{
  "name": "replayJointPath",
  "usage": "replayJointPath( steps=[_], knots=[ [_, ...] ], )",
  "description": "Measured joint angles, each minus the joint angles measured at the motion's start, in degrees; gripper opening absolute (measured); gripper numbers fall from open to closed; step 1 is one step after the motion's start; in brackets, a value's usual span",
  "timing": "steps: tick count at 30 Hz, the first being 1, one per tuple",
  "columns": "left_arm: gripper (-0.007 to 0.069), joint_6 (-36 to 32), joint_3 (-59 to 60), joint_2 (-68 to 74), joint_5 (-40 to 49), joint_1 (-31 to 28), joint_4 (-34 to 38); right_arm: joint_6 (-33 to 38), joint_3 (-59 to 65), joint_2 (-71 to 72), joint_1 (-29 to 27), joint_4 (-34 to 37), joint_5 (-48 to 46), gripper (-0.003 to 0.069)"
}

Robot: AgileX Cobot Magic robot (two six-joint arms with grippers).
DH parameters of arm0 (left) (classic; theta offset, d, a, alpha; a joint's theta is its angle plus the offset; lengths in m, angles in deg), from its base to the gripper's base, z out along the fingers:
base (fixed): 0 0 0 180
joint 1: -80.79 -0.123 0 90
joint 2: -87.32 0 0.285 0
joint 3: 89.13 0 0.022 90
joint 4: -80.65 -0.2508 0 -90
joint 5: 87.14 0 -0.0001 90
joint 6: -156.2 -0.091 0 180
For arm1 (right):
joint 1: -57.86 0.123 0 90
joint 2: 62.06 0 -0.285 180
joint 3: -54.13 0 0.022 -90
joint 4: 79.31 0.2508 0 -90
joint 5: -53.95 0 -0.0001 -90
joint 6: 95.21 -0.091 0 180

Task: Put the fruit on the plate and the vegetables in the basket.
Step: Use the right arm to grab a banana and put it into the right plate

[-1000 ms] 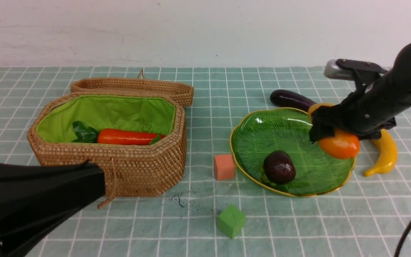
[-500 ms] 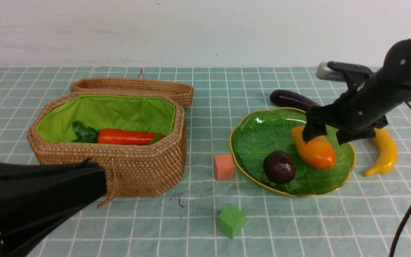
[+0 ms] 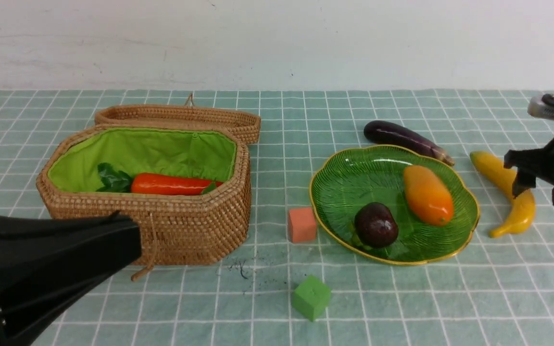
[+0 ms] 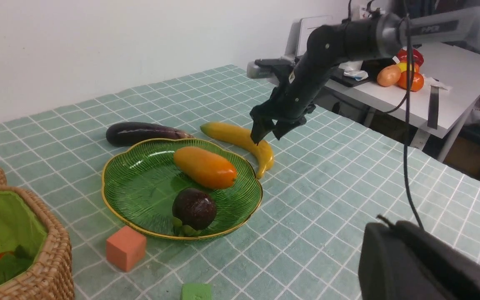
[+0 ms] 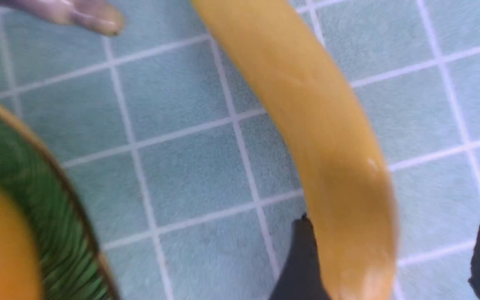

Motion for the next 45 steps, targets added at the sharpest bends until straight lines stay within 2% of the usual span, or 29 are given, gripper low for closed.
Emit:
replayJointPath(
  steps=[7,9,13,19,21,27,31,39,45],
  knots=[
    [-0.0013,0.05,0.0,0.0,0.0,0.0,-0.05,0.18,0.06,-2.94,-0.08,0.19,1.89,0.0503],
    [-0.0013,0.05,0.0,0.0,0.0,0.0,-0.05,0.86,0.06,-2.94,-0.08,0.19,1.94,0.0475],
    [-0.0013,0.05,0.0,0.0,0.0,0.0,-0.07,3.44,0.06,-2.94,-0.08,0.19,1.89,0.0322],
    [-0.0013,0.05,0.0,0.33,0.68,0.0,-0.07,6.66,-1.02,-2.57,-0.08,0.19,-1.4,0.0327],
    [-0.0013,0.05,0.0,0.45,1.21,0.0,-0.07,7.46,-2.32,-0.59,0.05,0.45,-5.82,0.0327],
    [-0.0013,0.05,0.0,0.45,1.46,0.0,-0.11,7.86,-3.87,8.24,4.5,8.01,-13.48,0.0327],
    [-0.0011,0.05,0.0,0.45,1.77,0.0,-0.11,7.86,-3.94,6.68,8.03,9.48,-13.57,0.0327],
    [-0.001,0.05,0.0,0.45,4.55,0.0,-0.68,8.0,-3.94,2.89,9.78,8.91,-13.59,0.0327],
    [-0.0006,0.05,0.06,0.45,4.87,0.0,-0.79,8.05,-3.94,2.84,13.08,8.79,-13.69,0.0327]
  ],
)
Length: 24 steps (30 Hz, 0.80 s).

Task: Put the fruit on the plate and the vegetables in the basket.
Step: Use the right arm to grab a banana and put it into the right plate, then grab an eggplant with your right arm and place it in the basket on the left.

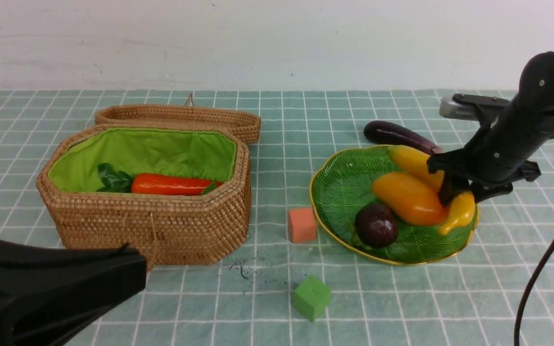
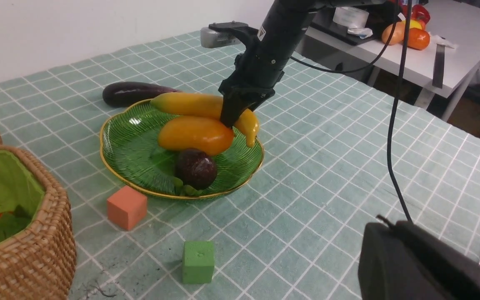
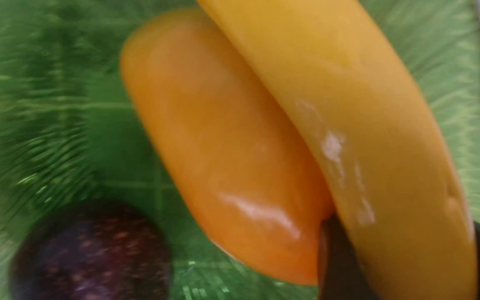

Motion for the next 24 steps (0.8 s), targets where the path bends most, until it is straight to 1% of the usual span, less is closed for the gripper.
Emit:
replayJointPath(
  steps=[6,8,10,11,12,13,14,15,19,22,24],
  knots=[
    [-0.0002,0.0,0.0,0.0,0.06,0.0,0.0,0.0,0.0,0.0,0.38,-0.14,0.24,0.0327],
    [-0.0002,0.0,0.0,0.0,0.11,0.0,0.0,0.0,0.0,0.0,0.38,-0.18,0.87,0.034],
    [-0.0002,0.0,0.0,0.0,0.11,0.0,0.0,0.0,0.0,0.0,0.38,-0.21,1.45,0.0379],
    [-0.0002,0.0,0.0,0.0,0.11,0.0,0.0,0.0,0.0,0.0,0.38,-0.25,1.5,0.0384],
    [-0.0002,0.0,0.0,0.0,0.11,0.0,0.0,0.0,-0.58,0.0,0.38,-0.84,0.83,0.0434],
    [-0.0002,0.0,0.0,0.0,0.11,0.0,0.0,0.0,-0.81,0.0,0.38,-1.05,0.7,0.0439],
    [-0.0002,0.0,0.0,0.0,0.06,0.0,0.0,0.0,-2.1,0.0,0.38,-1.51,-1.04,0.0473],
    [-0.0002,0.0,0.0,0.0,-0.15,0.0,0.0,0.0,-3.4,0.0,0.38,-1.72,-2.73,0.0489],
    [0.0,0.0,0.0,0.0,-2.39,0.0,0.0,0.0,-8.22,0.0,0.38,-3.58,-7.85,0.0495],
    [0.0,0.07,0.0,0.0,-3.69,0.0,0.0,0.22,-12.68,0.0,0.38,-6.36,-9.16,0.047],
    [0.0001,0.73,0.0,0.0,-3.88,0.0,0.0,2.13,-15.82,-0.53,0.38,-7.57,-9.16,0.0445]
  ],
)
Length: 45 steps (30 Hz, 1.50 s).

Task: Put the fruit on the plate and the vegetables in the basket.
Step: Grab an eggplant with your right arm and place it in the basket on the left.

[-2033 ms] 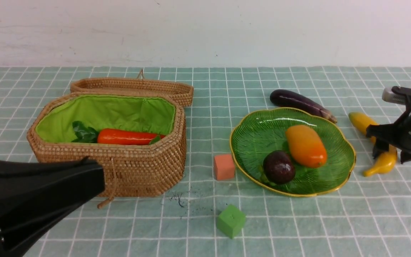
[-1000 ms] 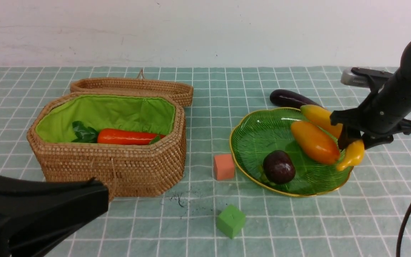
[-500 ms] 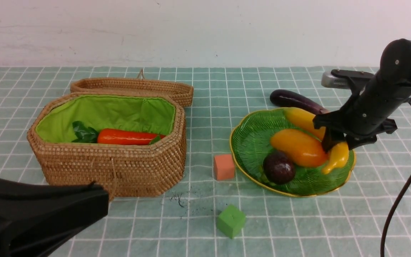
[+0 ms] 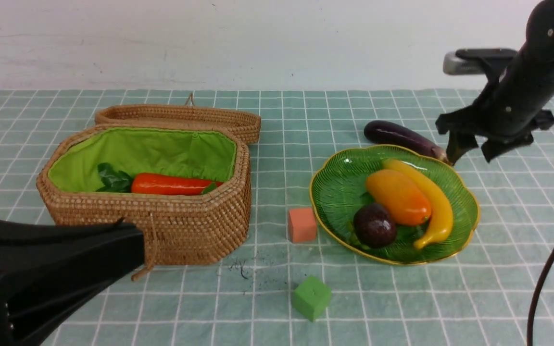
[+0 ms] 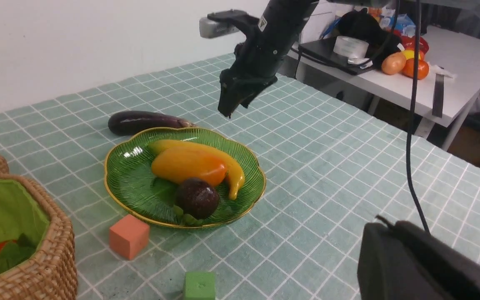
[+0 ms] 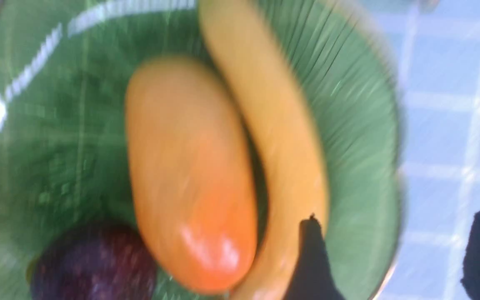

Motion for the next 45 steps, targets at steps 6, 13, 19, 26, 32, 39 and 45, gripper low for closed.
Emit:
replayJointPath(
  steps=[6,13,19,26,32,39,45],
  knots=[
    [0.0004,2.73,0.0,0.35,-0.06,0.0,0.0,13.46,-17.51,-9.46,-0.76,4.32,-2.12,0.0379],
    [0.0004,2.73,0.0,1.55,-0.13,0.0,0.0,22.03,-40.4,-28.15,-3.53,14.28,-2.15,0.0402],
    [0.0007,2.73,0.0,1.67,-1.93,0.0,0.0,23.29,-44.25,-35.51,-4.59,15.34,2.28,0.0441],
    [0.0015,2.73,0.0,2.41,-6.1,0.0,-0.17,23.34,-44.8,-38.47,-4.59,16.14,7.15,0.0455],
    [0.0018,2.73,0.0,2.78,-6.52,0.0,-0.17,23.36,-45.1,-39.28,-4.64,16.57,8.13,0.0455],
    [0.0025,2.73,0.0,2.78,-6.74,0.0,-0.17,23.36,-45.27,-39.34,-5.72,17.09,7.19,0.0482],
    [0.0029,2.73,0.0,2.78,-6.86,0.0,-0.17,23.36,-45.27,-39.45,-6.98,16.77,5.61,0.051]
  ],
)
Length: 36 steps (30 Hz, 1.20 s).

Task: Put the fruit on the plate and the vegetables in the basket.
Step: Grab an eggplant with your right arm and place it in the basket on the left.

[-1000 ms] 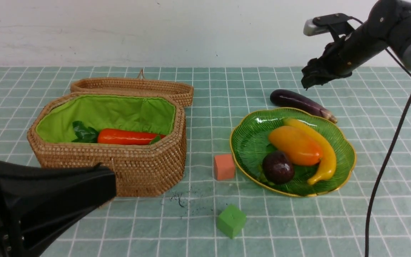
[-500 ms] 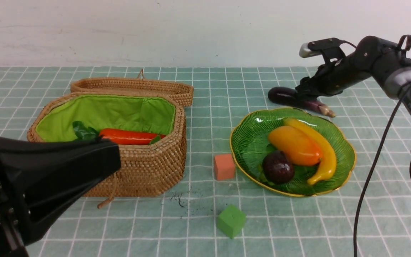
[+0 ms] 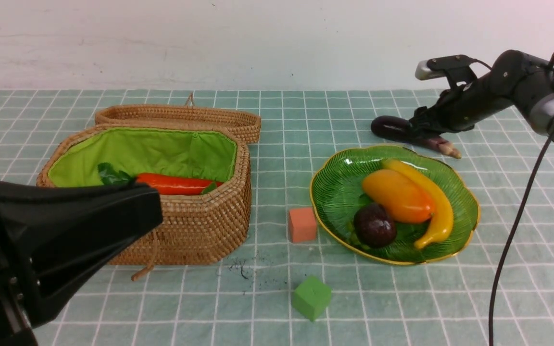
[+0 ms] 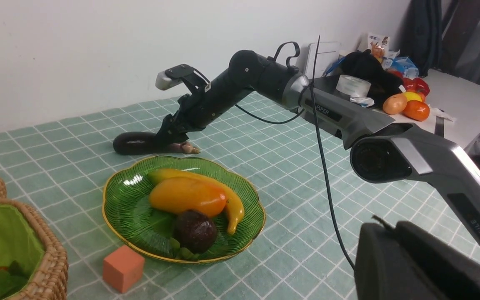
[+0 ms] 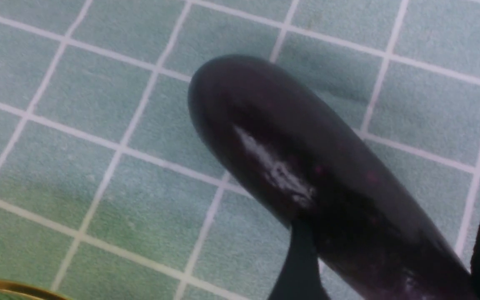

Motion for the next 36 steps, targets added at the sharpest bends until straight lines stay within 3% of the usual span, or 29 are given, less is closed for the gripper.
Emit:
replayJointPath(
  steps=[11,15,18,19,22,26,31,36],
  knots=[
    [0.0035,0.0,0.0,0.0,-0.16,0.0,0.0,0.26,0.08,-1.01,-0.48,-5.31,-2.92,0.0505],
    [0.0035,0.0,0.0,0.0,-0.16,0.0,0.0,0.2,0.08,-1.01,-0.48,-6.16,-2.77,0.0443],
    [0.0036,0.0,0.0,0.0,-0.1,0.0,-0.21,-0.01,0.08,-1.01,-0.48,-6.57,-2.49,0.0293],
    [0.0036,0.0,0.0,0.0,-0.1,0.0,-0.45,-0.09,0.08,-0.95,-0.48,-6.63,-2.56,0.0274],
    [0.0037,0.0,0.0,0.06,0.28,0.0,-0.93,-0.1,0.21,-0.22,-0.48,-7.3,-4.5,0.0279],
    [0.0038,0.0,0.0,1.46,0.7,0.0,-4.44,-1.63,0.62,4.92,-0.73,-7.62,-13.97,0.0279],
    [0.0038,2.08,0.0,2.3,1.31,-2.09,-11.01,-5.0,0.66,12.84,-0.98,-2.62,-17.47,0.0279],
    [0.0038,11.94,0.0,1.7,4.87,-12.36,-18.73,-5.26,0.66,22.5,2.73,8.63,-17.61,0.0279]
  ],
)
